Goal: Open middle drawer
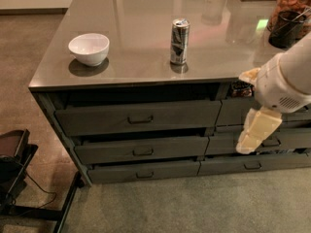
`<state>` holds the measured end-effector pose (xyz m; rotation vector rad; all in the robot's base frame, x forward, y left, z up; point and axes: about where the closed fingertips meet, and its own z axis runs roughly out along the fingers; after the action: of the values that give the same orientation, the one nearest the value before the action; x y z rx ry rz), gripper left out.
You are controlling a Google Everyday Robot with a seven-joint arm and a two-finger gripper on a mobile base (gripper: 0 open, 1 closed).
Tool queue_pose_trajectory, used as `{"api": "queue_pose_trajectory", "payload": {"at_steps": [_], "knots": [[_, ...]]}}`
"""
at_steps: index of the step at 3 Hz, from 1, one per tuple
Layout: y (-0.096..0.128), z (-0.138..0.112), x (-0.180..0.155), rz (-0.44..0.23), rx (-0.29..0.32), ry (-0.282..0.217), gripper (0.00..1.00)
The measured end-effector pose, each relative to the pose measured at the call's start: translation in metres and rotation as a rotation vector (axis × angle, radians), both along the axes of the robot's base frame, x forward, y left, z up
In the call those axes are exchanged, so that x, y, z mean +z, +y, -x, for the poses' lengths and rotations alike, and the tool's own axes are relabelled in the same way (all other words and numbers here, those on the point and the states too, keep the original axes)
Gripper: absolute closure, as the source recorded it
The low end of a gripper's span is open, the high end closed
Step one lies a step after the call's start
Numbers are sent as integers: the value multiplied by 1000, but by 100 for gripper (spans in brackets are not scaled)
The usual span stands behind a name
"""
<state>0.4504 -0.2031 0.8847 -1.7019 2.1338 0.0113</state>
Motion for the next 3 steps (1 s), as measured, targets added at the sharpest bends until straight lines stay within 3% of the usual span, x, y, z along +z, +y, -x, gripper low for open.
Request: {"api": "queue_pose_trajectory", "payload": {"at_steps": [1, 2, 3], "knots": [[7, -7, -60, -15, 34, 20, 0], [19, -16, -139, -61, 51, 90, 0], [19, -16, -139, -61, 52, 90, 0]]}}
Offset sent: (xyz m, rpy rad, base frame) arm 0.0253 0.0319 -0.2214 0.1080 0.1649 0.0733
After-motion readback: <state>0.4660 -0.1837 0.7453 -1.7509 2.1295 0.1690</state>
